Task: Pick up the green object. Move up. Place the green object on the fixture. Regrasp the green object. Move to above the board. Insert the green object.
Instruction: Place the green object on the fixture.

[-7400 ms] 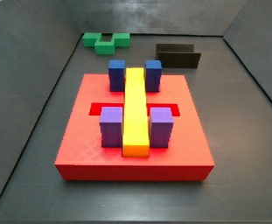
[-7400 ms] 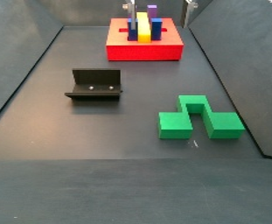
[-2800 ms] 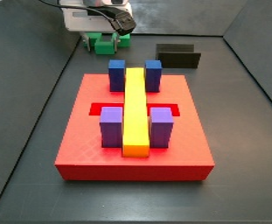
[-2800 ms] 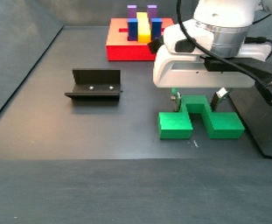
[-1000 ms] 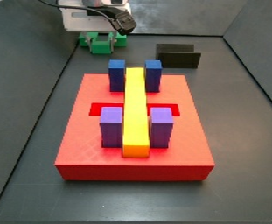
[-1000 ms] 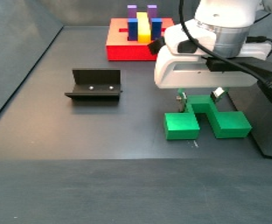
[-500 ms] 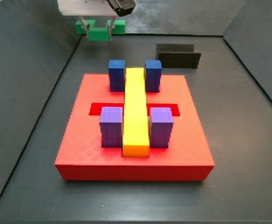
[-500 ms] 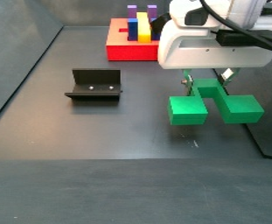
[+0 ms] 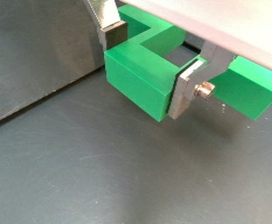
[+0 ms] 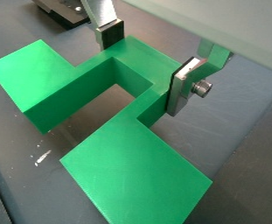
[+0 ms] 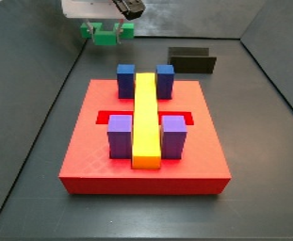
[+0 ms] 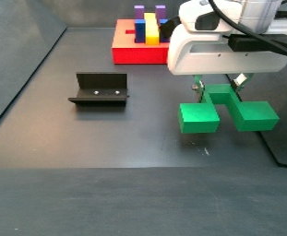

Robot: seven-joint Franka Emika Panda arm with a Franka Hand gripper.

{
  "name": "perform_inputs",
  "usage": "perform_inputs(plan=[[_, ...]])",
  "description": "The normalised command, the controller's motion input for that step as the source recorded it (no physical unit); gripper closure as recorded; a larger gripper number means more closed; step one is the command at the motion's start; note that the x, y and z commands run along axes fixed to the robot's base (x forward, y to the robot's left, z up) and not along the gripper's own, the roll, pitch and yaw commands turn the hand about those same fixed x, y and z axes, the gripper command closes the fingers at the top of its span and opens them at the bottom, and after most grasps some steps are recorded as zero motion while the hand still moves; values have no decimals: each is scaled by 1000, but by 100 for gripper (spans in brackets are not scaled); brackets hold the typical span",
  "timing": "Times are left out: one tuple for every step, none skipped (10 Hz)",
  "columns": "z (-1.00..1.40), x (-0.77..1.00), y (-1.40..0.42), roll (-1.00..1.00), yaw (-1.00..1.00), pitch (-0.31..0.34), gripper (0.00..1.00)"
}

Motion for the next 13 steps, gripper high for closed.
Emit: perform_inputs(plan=[[243, 614, 129, -246, 77, -137, 100], [366, 620, 109, -277, 23, -249, 100], [320, 900, 9, -40, 0, -66, 100], [306, 1000, 0, 0, 0, 34, 100], [320, 1000, 0, 0, 11, 151, 100], [317, 1000, 0, -43, 26, 277, 100], [363, 866, 0, 0, 129, 540, 100], [537, 820, 0, -29, 86, 600, 100], [611, 829, 0, -220, 51, 560, 100], [509, 837, 0, -326, 69, 389, 100], [360, 686, -46, -309, 63, 40, 100], [237, 623, -86, -377, 0, -123, 100], [166, 611, -94, -423, 0, -340, 100]])
